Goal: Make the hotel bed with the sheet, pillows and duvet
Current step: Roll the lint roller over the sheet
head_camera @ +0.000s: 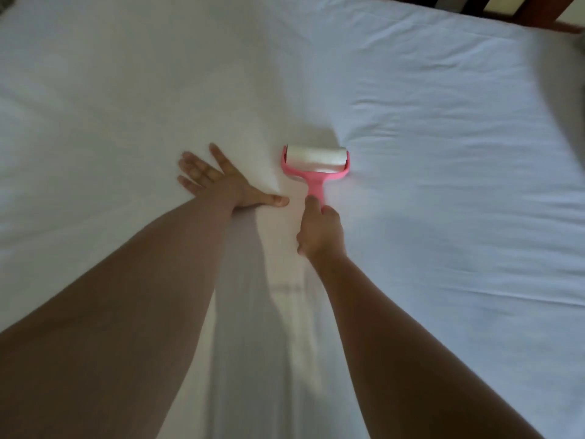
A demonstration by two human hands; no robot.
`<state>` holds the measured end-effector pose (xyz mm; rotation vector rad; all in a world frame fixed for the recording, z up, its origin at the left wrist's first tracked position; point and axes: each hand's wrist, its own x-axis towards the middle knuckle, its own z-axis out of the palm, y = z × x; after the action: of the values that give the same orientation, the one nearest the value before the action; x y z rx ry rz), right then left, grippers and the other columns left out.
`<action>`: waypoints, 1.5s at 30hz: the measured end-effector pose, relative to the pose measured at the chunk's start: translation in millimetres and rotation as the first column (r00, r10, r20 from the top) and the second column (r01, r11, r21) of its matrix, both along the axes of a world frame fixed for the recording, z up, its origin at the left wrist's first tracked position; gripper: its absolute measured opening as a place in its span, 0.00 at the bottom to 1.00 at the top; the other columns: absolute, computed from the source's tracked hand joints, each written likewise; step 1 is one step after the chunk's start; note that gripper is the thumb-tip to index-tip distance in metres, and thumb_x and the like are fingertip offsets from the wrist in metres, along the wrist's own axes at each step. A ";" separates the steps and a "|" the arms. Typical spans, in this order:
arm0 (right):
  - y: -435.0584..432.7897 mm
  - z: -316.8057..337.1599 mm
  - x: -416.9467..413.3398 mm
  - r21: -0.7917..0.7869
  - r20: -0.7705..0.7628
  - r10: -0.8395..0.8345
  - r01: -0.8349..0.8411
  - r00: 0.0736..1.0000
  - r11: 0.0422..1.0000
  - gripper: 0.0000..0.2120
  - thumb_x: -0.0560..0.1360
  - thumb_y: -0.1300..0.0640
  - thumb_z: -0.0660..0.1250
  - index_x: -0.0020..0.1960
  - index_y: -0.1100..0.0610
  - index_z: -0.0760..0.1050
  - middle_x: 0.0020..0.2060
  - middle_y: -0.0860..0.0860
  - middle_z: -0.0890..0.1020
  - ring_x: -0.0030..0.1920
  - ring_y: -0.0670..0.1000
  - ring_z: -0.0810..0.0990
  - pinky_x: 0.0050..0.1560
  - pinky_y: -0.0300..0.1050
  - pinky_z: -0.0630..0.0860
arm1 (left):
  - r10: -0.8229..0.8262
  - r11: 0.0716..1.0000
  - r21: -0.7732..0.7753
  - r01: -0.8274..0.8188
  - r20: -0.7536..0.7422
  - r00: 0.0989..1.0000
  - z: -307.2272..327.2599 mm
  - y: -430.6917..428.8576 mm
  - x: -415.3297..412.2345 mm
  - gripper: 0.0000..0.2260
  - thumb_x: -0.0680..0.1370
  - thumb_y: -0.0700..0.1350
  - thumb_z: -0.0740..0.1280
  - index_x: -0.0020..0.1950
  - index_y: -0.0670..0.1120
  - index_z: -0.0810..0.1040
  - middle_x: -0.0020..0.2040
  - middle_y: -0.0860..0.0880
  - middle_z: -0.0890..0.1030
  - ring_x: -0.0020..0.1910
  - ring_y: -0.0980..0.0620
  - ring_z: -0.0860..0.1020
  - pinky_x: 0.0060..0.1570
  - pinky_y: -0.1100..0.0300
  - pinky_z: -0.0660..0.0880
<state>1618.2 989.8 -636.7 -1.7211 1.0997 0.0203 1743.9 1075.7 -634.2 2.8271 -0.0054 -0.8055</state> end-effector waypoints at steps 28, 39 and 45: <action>126.5 58.0 -338.9 0.403 -0.053 0.070 -0.043 0.996 0.914 0.30 0.81 0.37 0.45 0.51 0.57 0.77 0.28 0.53 0.71 0.21 0.46 0.64 0.19 0.33 0.61 | 0.119 0.715 -0.452 -0.534 -0.674 0.729 62.6 93.2 -380.8 0.10 0.77 0.51 0.65 0.43 0.45 0.79 0.45 0.45 0.81 0.44 0.47 0.79 0.55 0.54 0.76; 176.6 56.6 -446.7 0.399 -0.134 0.083 -0.024 0.987 0.917 0.33 0.78 0.33 0.46 0.52 0.57 0.78 0.29 0.51 0.79 0.23 0.47 0.68 0.25 0.40 0.65 | 0.093 0.798 -0.420 -0.433 -0.623 0.777 69.2 140.1 -487.7 0.12 0.79 0.50 0.61 0.39 0.46 0.76 0.42 0.47 0.80 0.40 0.51 0.78 0.52 0.55 0.75; 202.2 64.7 -539.1 0.392 -0.121 0.147 -0.089 0.982 0.916 0.28 0.81 0.39 0.47 0.52 0.58 0.77 0.28 0.51 0.70 0.25 0.48 0.66 0.18 0.33 0.60 | 0.131 0.845 -0.404 -0.350 -0.479 0.868 70.2 165.3 -586.3 0.18 0.81 0.55 0.59 0.38 0.45 0.75 0.36 0.47 0.77 0.34 0.50 0.75 0.31 0.64 0.72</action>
<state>1079.1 1192.1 -572.0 -1.4414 1.0170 0.4214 1157.6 1241.0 -564.0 2.0787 0.1969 -1.1675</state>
